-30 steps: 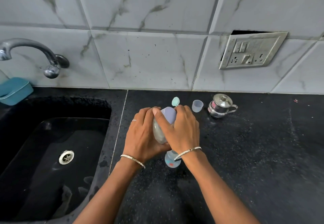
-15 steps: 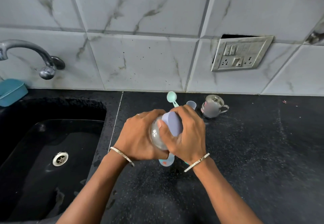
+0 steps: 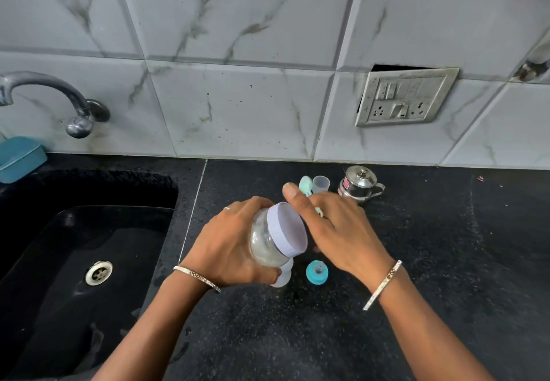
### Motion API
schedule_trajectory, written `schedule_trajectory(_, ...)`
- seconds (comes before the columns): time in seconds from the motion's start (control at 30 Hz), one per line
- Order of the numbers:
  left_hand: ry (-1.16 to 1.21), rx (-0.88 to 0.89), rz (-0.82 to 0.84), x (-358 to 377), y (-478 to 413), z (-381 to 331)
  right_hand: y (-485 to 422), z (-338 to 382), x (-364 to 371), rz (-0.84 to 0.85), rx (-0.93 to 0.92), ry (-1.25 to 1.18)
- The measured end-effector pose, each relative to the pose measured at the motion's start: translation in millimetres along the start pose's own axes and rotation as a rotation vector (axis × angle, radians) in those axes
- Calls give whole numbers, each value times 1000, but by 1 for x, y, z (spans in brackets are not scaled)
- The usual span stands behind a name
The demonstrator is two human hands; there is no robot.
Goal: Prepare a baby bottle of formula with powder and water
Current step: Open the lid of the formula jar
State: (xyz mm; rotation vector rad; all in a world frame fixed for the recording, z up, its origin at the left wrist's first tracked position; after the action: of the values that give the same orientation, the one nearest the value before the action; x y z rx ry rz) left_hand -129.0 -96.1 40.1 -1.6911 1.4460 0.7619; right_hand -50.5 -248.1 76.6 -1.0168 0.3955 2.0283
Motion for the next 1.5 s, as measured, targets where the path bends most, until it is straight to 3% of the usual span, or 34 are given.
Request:
schedule_trajectory(0.13, -24, 1, -16, 2, -1, -2, -3, 4, 8, 149, 16, 18)
schedule_trajectory(0.23, 26, 11, 29, 3, -2, 1, -7, 10, 2, 196, -128, 101)
schedule_trajectory(0.4, 162, 47, 71, 4, -2, 1, -2, 11, 0, 364, -322, -28)
schedule_trajectory(0.7, 370, 35, 180, 8, -12, 6, 4, 12, -8, 399, -424, -76)
schedule_trajectory(0.83, 415, 0, 219, 8, -14, 19, 5, 9, -19, 308, -440, -61)
schedule_trajectory(1.03, 520, -39, 94, 5, -10, 29, 5, -28, -19, -40, -181, -513)
schedule_trajectory(1.2, 595, -103, -3, 8, -1, 43, 16, -100, 1, -275, 133, -946)
schedule_trajectory(1.37, 613, -141, -53, 8, 9, 58, 41, -182, 31, -404, 375, -847)
schedule_trajectory(1.5, 607, -158, -65, 10, 12, 61, 61, -210, 52, -394, 433, -676)
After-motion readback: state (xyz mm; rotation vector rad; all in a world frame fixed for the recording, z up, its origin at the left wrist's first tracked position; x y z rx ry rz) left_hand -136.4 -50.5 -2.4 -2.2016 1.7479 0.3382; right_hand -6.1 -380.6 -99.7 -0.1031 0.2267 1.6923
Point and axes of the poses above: each hand's wrist, its own y-axis away from the middle knuckle, its own x-axis out of the palm, z = x × y, the point moved 6 cm from there along -y, towards the middle knuckle, and after that the axes turned 3 degrees about z, right-handed, at the moved point
